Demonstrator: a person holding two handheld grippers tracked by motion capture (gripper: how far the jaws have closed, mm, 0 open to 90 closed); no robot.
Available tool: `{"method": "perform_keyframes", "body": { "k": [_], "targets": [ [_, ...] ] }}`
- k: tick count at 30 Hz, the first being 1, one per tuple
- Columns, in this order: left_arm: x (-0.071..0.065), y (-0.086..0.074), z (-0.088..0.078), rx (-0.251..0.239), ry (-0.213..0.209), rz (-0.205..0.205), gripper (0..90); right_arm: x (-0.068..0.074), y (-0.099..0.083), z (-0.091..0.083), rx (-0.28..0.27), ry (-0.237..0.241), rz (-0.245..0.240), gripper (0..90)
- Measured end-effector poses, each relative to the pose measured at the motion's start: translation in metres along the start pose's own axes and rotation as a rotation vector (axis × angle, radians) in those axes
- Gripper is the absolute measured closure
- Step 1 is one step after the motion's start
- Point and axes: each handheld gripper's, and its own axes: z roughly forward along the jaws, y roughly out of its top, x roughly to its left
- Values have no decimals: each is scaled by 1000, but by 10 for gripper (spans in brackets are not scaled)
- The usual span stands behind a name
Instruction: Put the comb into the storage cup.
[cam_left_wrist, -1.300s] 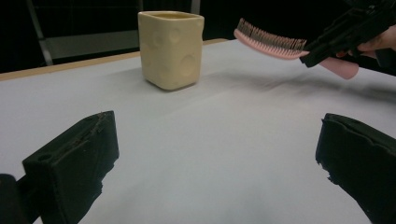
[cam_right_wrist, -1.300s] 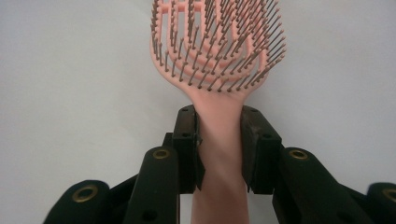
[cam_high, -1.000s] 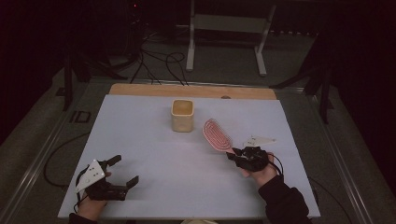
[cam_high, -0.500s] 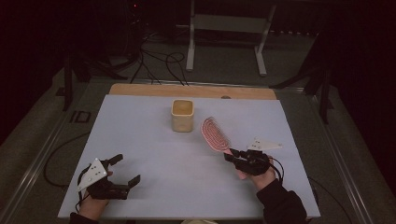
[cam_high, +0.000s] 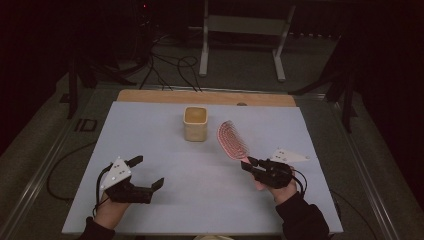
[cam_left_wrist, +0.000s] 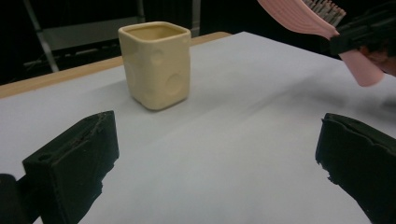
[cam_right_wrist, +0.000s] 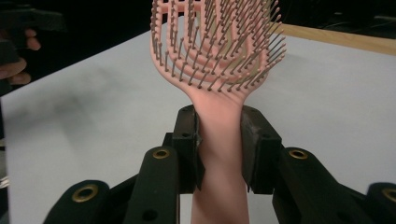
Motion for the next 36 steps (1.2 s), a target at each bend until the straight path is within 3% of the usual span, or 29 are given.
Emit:
{"method": "perform_keyframes", "body": {
  "k": [9,20,29,31,36],
  "targets": [
    [-8,34,18,30,-39,-58,2,1,4,-6,-23,-2,-3,701],
    [-13,62,29,44,-92,-107,2,1,6,-7,-32,-18,-4,702],
    [-15,86,42,32,-94,-208,2,1,6,-6,-27,-9,-2,701],
    [-16,90,48,33,-111,-244,2,1,6,-6,-29,-17,-1,702],
    [-20,99,62,45,-155,-284,2,2,5,-5,-21,-18,-2,702]
  ]
}}
